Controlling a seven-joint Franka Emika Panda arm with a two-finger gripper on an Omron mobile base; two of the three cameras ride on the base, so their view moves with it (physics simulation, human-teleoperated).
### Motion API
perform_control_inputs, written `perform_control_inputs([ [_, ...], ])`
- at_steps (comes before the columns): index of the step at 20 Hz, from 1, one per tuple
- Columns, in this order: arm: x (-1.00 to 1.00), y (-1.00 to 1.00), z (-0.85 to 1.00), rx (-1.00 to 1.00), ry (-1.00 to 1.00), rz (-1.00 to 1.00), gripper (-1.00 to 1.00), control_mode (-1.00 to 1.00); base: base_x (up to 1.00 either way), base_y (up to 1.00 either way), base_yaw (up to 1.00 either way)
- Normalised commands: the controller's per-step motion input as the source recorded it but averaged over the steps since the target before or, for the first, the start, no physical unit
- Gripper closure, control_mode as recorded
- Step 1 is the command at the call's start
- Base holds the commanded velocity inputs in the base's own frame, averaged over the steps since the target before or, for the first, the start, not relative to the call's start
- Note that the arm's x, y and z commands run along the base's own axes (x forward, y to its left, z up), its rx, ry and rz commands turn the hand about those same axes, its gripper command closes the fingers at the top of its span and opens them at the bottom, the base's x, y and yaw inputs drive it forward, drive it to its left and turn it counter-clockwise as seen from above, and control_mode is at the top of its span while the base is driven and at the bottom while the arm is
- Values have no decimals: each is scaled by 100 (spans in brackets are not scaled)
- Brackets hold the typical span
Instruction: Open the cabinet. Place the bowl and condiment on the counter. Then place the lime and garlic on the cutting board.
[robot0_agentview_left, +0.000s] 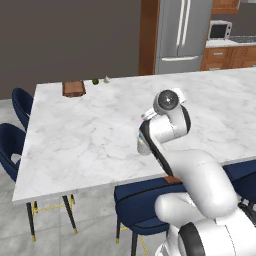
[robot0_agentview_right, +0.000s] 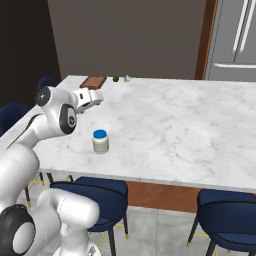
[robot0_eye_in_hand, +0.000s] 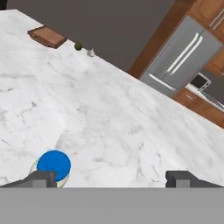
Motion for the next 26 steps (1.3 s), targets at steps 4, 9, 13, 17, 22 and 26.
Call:
perform_control_inputs([
  [4, -21, -29, 97, 0, 12, -10, -100, -100, 0, 0, 0],
  [9, -47, -38, 17, 4, 3, -1, -100, -100, 0, 0, 0],
  [13, -25, -26, -1, 16, -2, 0, -100, -100, 0, 0, 0],
  [17, -21, -24, 0, 12, -2, -2, -100, -100, 0, 0, 0],
  [22, 0, 0, 0, 0, 0, 0, -100, -100, 0, 0, 0],
  [26, -1, 0, 0, 0, 0, 0, -100, -100, 0, 0, 0],
])
